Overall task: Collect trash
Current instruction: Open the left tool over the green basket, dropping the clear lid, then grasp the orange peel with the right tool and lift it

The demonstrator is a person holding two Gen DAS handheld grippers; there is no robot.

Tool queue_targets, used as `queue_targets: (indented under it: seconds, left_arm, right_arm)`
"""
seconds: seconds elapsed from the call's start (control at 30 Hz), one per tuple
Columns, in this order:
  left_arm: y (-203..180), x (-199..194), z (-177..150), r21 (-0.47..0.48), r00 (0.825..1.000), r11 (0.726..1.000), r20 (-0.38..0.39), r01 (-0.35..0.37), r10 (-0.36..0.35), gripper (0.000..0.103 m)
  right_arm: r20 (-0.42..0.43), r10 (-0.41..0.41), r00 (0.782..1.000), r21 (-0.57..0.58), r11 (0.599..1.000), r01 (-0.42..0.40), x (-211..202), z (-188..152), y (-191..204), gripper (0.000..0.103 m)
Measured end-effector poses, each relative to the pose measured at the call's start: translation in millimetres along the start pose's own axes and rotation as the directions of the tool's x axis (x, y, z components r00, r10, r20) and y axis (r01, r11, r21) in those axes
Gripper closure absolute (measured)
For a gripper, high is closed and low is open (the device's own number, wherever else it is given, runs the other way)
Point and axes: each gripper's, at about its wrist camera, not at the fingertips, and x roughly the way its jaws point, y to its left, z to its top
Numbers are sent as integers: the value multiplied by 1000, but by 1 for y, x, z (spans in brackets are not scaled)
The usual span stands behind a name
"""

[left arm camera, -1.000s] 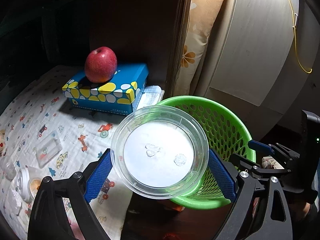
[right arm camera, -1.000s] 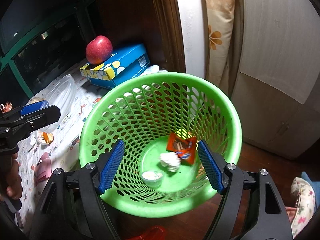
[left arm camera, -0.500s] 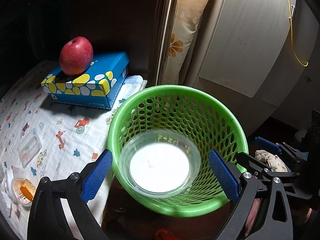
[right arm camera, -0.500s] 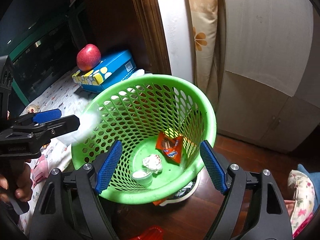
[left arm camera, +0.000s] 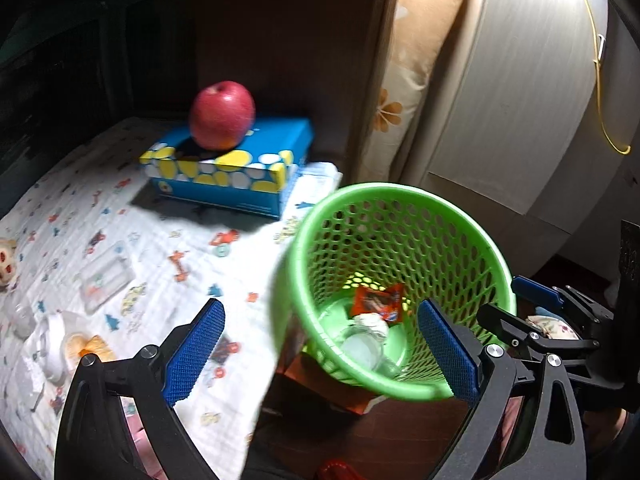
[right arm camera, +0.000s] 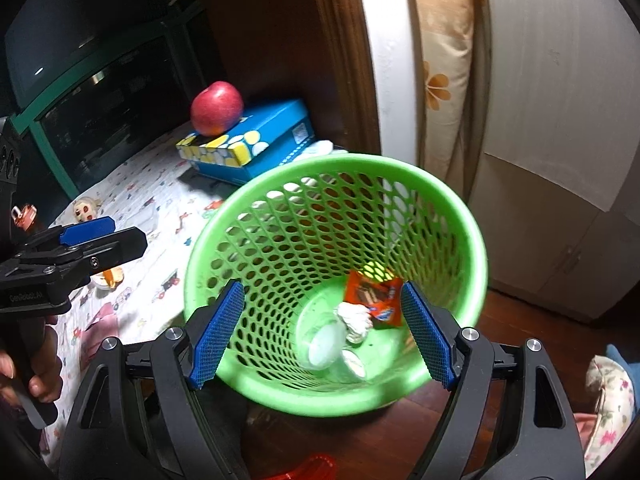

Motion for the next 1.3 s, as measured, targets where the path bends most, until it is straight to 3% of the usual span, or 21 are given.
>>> queue_targets:
  seconds: [0.47, 0.87, 1.3]
  left_arm:
    - [104, -48, -30, -165, 982, 970, 26, -179, 185, 9]
    - [199, -85, -75, -330, 950, 897, -3, -294, 311, 9]
    - [253, -122, -113, -429, 922, 827, -31, -362, 387, 9]
  right_arm:
    - [-19, 113, 993, -122, 986, -114, 18, 16, 80, 22]
    - [-87, 208, 974, -228, 948, -222, 45, 18, 160, 22]
    - [-185, 294, 938, -291, 895, -338, 78, 11, 229, 22]
